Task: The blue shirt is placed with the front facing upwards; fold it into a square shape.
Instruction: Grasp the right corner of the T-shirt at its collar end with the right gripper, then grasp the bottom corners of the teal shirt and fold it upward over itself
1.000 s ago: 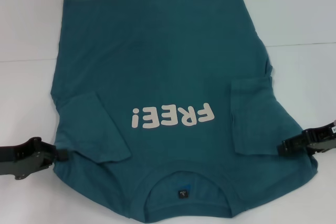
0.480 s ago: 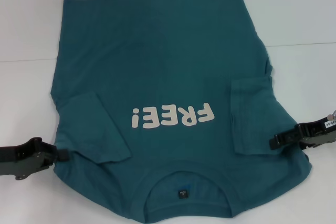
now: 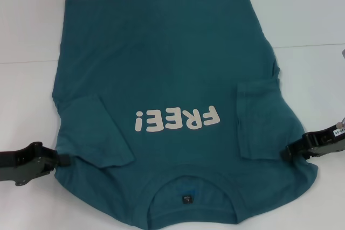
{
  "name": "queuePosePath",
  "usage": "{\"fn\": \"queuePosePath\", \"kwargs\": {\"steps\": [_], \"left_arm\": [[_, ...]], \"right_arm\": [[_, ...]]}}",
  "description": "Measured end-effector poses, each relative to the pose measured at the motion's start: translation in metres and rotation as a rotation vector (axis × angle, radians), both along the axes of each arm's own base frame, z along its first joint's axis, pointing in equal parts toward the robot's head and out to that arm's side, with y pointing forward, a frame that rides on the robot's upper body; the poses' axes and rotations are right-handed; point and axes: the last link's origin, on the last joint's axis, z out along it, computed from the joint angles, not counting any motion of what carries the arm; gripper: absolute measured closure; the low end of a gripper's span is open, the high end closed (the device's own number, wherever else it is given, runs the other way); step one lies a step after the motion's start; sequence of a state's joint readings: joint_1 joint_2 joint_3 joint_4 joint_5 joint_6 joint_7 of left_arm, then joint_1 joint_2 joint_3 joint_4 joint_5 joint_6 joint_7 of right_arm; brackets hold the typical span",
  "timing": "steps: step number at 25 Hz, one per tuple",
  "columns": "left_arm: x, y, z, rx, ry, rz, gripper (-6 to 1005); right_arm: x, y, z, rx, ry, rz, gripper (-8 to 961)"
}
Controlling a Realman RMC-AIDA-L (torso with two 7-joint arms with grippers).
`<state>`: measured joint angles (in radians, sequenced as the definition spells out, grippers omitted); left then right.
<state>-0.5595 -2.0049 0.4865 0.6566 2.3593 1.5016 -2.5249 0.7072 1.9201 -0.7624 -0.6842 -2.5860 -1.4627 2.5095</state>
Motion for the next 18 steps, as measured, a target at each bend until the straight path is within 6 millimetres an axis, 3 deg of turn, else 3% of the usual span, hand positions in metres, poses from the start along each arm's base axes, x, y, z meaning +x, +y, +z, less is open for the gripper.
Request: {"fn": "queuePosePath", "kwargs": {"steps": [4,18], "left_arm": [[-0.0011,-0.0008,0.0005,0.004,-0.002,0.005,978],[-0.002,-0.0009,0.0009,0.008,-0.002,0.008,977]], "right_arm": [[0.0008,0.0002,0.0021,0.001,-0.002,-0.006,260],[0.0012,-0.0009,0.0017,-0.017,-0.014,-0.007,848]]}}
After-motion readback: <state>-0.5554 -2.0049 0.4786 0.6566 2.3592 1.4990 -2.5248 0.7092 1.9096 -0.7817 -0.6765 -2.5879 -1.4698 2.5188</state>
